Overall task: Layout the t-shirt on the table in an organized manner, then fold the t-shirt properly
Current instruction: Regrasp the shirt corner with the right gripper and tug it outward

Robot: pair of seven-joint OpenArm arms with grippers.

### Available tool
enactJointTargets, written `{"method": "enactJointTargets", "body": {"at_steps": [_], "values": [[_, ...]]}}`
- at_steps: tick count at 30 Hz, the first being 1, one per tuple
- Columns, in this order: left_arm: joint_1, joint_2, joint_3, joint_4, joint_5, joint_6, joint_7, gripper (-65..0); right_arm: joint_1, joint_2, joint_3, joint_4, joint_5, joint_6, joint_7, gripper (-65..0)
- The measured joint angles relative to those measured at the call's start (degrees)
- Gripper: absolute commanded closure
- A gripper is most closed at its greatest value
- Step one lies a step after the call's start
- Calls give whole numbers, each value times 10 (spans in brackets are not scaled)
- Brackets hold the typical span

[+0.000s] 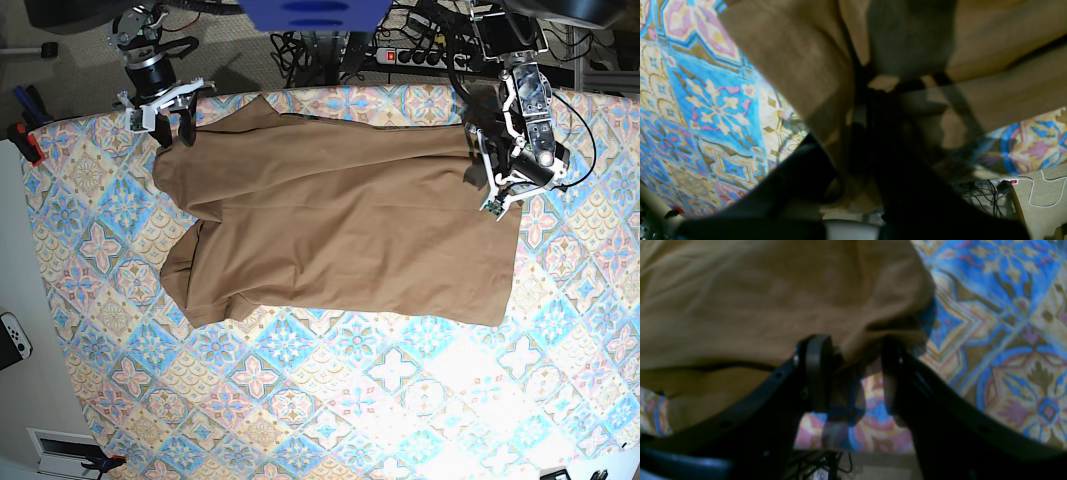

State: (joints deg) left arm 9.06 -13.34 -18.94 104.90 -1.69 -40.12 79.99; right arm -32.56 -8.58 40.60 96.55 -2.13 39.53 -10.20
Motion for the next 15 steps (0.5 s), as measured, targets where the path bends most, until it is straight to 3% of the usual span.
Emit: {"method": "enactJointTargets", "body": {"at_steps": [15], "values": [[0, 0, 0, 0, 0, 0, 0, 0, -25, 0, 4, -21, 3, 1, 8, -232]]}}
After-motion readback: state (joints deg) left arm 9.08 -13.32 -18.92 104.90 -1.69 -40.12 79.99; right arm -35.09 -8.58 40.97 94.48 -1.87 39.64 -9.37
